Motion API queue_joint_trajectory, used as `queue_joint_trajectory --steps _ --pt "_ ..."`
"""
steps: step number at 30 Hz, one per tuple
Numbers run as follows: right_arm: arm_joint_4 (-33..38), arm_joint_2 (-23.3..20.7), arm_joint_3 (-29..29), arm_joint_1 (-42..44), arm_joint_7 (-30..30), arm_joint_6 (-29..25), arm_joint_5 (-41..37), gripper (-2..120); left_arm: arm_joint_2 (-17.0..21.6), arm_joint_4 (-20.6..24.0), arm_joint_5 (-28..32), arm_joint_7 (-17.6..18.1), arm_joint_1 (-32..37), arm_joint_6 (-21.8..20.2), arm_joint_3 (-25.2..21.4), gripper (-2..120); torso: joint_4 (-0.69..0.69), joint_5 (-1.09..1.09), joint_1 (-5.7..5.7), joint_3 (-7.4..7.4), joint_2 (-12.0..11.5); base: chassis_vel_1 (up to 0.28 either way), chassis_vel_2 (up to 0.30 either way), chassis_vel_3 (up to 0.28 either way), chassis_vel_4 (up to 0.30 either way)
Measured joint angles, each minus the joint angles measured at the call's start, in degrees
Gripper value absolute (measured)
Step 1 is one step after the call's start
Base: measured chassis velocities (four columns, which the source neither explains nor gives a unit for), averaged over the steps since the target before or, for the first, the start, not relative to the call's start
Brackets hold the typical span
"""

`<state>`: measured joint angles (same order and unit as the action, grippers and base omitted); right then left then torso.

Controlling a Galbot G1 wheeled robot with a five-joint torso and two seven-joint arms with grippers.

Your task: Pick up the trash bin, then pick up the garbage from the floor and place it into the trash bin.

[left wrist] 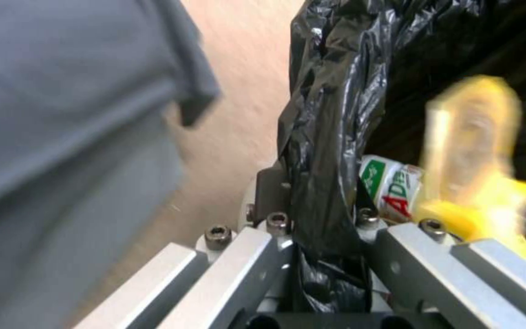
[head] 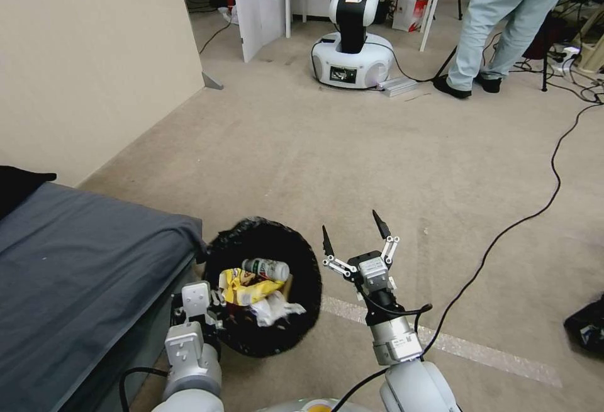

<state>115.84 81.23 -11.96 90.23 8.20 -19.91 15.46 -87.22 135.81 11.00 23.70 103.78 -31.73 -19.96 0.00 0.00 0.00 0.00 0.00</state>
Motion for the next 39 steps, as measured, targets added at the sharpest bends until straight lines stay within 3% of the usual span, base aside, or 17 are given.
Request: queue_joint_trajectory --steps 6,14,27,36,39 --pt "-0.06 0.21 0.01 0.41 0.02 -0.47 0.38 100 0.27 -0.80 8.44 -1.63 -1.98 -4.69 -0.27 1 -0.01 0.00 0.00 0.00 0.00 0.000 0.000 0.000 0.000" --pt "-0.89 -0.88 1.21 -0.75 0.02 -0.58 -0.18 100 -0.62 -2.98 14.77 -3.90 -3.70 -6.83 -1.66 1 0.00 0.00 0.01 0.00 0.00 0.000 0.000 0.000 0.000" --pt "-0.84 -1.19 1.47 0.67 -0.03 -1.47 0.37 100 -1.78 -9.51 17.18 -4.98 -8.07 -5.62 -2.28 1 0.00 -0.01 0.00 0.00 0.00 0.000 0.000 0.000 0.000" --pt "-0.62 -1.59 1.43 1.29 -0.17 -1.47 0.80 100 -1.85 -10.42 17.71 -5.84 -9.65 -4.54 -2.51 26 0.00 0.00 0.01 0.00 0.00 0.000 0.000 0.000 0.000" --pt "-0.67 -1.61 1.55 1.47 -0.40 -1.47 1.01 100 -1.87 -10.47 18.16 -6.04 -10.14 -4.29 -2.69 39 0.00 0.00 0.01 0.00 0.00 0.000 0.000 0.000 0.000"
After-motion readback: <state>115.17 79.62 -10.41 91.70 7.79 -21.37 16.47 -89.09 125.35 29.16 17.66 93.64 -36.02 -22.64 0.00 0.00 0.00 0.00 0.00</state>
